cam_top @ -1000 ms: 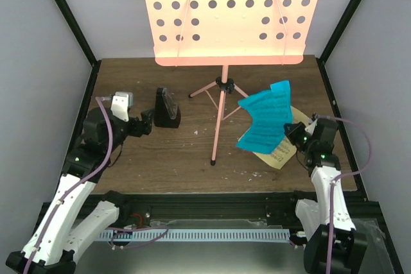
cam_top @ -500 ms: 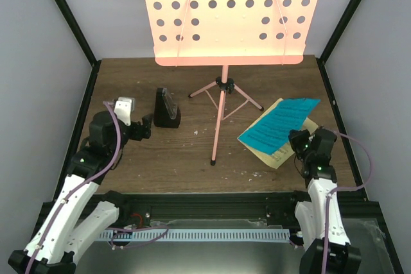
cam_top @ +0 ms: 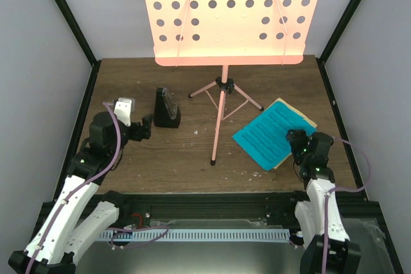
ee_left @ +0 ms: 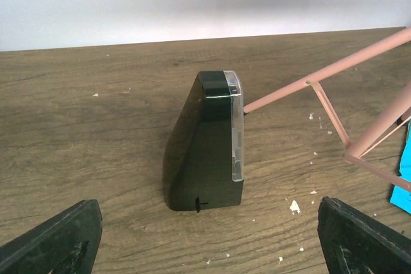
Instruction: Pack up the instrument practice props
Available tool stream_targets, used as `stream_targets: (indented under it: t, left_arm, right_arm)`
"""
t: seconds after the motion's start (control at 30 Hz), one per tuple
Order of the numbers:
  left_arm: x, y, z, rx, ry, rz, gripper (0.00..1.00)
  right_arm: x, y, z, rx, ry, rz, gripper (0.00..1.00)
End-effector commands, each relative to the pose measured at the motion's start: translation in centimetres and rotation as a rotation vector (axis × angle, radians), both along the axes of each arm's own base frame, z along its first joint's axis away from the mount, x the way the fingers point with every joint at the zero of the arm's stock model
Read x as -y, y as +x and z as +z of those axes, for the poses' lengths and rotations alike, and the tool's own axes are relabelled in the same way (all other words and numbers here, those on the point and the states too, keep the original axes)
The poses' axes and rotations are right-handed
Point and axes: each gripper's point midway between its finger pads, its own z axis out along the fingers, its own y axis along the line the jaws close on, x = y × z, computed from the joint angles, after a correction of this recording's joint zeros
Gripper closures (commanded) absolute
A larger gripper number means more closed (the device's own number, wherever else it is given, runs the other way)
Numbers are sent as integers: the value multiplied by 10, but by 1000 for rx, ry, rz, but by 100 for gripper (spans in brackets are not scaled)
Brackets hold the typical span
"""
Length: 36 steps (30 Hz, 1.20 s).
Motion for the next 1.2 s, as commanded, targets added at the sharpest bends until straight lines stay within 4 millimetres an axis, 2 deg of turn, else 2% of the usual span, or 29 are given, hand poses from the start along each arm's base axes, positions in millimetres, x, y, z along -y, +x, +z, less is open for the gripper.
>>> stream_targets:
  t: [0.0,0.07,0.13,0.17,0.27,0.37,0.47,0.53,0.63,0.8,0.87,1.07,1.17]
  left_arm:
    - [-2,1,4,27,6,3,7]
    - [-1,2,8,36,2,0,7]
    - [3,3,18,46,-8,-15,7]
    - [5,5,24,49,-20,-23,7]
    - [13,14,46,65,-64,-40,1]
    - [25,29,63,55,-128,-80,0]
    - [28,48,67,27,-184,-107,0]
    - [20,58,69,31,-181,-82,0]
    - [1,64,69,58,-115,-15,1]
    - [-35,60,42,84,13,151,2]
    - [-38,58,34,69,32,164,2]
    - [-38,60,28,64,39,166,4]
    - [-36,62,23,44,40,158,4]
  right_arm:
    - [25,3,53,98,-143,-88,8]
    - [29,3,81,163,-197,-88,2]
    - [22,7,117,262,-231,-35,0]
    - [12,11,131,314,-238,29,0]
    - [-40,22,166,475,-146,328,0]
    - [-90,25,181,576,0,595,3]
    - [-140,31,186,578,-43,766,3]
    - [-179,29,188,584,-97,882,5]
    - [-206,32,192,626,-132,973,11]
    - [-232,41,205,741,-246,1043,20]
    - [-235,49,209,769,-289,1033,23]
    - [-238,79,214,797,-343,984,32]
    - [-242,88,212,798,-343,990,40]
